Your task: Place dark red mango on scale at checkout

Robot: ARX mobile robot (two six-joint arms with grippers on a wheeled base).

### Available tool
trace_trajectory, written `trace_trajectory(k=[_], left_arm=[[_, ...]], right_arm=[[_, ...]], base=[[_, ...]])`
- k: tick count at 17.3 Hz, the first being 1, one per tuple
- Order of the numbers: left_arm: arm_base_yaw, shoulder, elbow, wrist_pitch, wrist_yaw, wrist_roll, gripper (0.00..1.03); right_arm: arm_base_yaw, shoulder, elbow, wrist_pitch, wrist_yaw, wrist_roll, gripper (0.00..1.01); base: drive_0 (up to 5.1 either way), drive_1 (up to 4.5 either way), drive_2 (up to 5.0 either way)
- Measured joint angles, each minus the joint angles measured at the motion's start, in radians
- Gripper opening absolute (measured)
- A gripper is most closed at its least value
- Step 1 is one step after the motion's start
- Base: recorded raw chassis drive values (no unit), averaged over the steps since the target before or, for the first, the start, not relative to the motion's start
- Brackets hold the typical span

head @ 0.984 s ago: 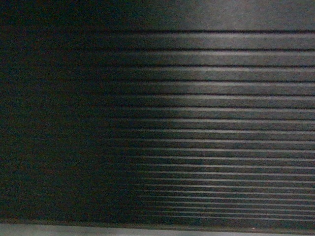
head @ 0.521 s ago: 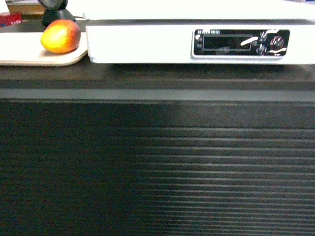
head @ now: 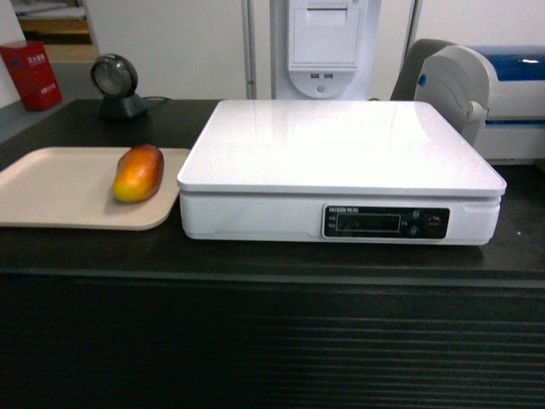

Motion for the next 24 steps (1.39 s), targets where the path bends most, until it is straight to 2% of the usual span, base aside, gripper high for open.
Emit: trace_trajectory(k=[24], left_arm=[[0.0,0.0,0.0,-0.004,0.001,0.0,0.98]], right_arm=[[0.0,0.0,0.0,-0.005,0.0,0.0,0.98]], base=[[0.0,0.0,0.0]])
